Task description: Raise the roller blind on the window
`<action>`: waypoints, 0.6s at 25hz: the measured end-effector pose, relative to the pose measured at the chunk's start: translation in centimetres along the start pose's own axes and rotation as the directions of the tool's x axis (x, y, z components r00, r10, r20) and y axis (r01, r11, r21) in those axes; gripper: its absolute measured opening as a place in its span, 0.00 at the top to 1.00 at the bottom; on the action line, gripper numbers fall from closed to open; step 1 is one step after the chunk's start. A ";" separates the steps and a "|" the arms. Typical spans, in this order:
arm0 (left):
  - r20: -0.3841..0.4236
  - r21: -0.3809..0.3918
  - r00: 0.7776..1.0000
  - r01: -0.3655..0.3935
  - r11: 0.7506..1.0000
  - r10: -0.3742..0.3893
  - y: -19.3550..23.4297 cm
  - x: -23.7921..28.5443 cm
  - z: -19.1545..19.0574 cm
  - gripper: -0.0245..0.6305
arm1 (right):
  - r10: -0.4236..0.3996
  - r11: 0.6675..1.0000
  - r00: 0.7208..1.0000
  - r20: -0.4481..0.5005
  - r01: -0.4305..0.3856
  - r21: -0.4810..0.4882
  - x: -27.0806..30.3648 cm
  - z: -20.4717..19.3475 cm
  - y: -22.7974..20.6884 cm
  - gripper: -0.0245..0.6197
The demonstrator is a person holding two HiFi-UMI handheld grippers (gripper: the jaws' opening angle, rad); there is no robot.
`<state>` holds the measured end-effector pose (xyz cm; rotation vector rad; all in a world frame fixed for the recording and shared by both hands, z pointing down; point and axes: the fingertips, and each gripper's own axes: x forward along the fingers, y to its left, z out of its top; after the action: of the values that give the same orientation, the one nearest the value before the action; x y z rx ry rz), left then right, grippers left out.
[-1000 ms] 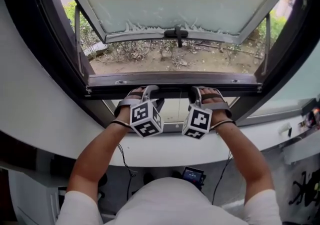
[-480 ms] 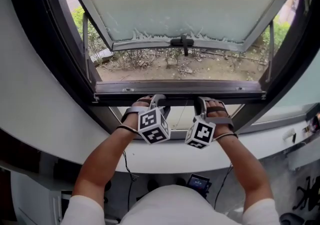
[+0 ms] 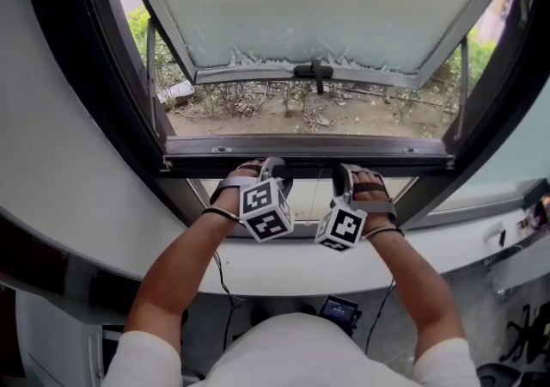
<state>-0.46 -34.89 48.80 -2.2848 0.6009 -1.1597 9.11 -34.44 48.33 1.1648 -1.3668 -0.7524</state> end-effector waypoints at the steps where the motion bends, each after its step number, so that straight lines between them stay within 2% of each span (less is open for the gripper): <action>1: -0.002 -0.002 1.000 0.006 1.000 -0.006 -0.1 0.0 -0.1 0.78 | -0.005 1.000 1.000 0.007 0.005 0.005 0.0 0.1 0.0 0.89; 8: -0.005 0.008 0.999 -0.048 0.999 0.048 0.2 0.2 -0.1 0.80 | 0.052 0.997 0.998 0.020 -0.053 0.049 0.0 0.0 0.1 0.89; 15: 0.002 -0.027 0.999 -0.054 0.998 0.054 0.7 -0.1 0.6 0.80 | 0.074 0.996 0.997 0.022 -0.075 0.043 -0.1 -0.1 -0.4 0.86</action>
<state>-0.11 -35.20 48.02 -2.2780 0.6765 -1.1291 9.31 -34.39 47.96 1.1360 -1.4424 -0.6859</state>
